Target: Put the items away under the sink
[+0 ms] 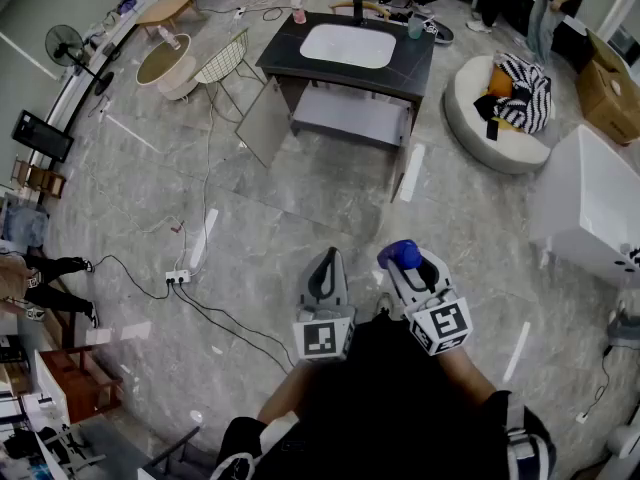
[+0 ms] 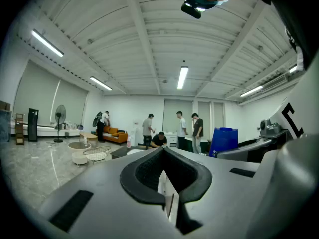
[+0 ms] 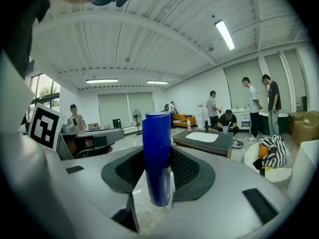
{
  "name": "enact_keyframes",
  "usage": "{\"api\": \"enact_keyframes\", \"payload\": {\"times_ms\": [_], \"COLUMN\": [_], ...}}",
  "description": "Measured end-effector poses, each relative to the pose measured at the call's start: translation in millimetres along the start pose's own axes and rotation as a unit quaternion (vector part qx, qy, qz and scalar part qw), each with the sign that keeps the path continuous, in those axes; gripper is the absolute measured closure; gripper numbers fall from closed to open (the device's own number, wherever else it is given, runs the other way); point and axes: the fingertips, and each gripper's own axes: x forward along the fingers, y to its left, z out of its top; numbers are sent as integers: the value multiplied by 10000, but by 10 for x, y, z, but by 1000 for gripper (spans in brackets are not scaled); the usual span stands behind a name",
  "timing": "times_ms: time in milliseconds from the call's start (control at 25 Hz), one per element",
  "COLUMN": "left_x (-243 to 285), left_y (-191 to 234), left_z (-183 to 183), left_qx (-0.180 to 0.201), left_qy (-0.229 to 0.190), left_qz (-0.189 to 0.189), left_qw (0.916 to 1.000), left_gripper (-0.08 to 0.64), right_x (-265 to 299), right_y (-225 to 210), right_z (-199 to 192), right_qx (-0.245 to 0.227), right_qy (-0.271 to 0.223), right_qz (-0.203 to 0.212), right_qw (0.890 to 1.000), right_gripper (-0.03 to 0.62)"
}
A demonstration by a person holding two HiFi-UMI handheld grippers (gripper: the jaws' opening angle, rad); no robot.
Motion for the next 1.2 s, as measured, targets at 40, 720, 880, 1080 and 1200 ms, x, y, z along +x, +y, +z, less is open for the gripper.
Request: {"api": "enact_keyframes", "payload": {"times_ms": [40,720,880,1080,1200], "left_x": [9,335,413,568,776], "left_y": [-15,-310,-374,-183,65], "left_z": [-1,-43,-39,-91,-159], "left_qx": [7,-12,38,-9,-22], "left_qy": [9,55,31,94,134], "left_qz": [0,183,307,373,348], "left_qw": [10000,9998,9995,9993,9993], "left_gripper": [543,543,543,543,544], "right_x": [-7,34,104,345,597], "right_y": [-9,-403,-498,-512,-510], "right_z": [1,11,35,78,120], "right_qx": [-4,-28,-41,-73,-85], "right_qy": [0,0,-5,14,-48], "right_qz": [9,249,452,530,435], "right_qw": [10000,9997,9990,9986,9990], "right_gripper": [439,440,439,439,440]}}
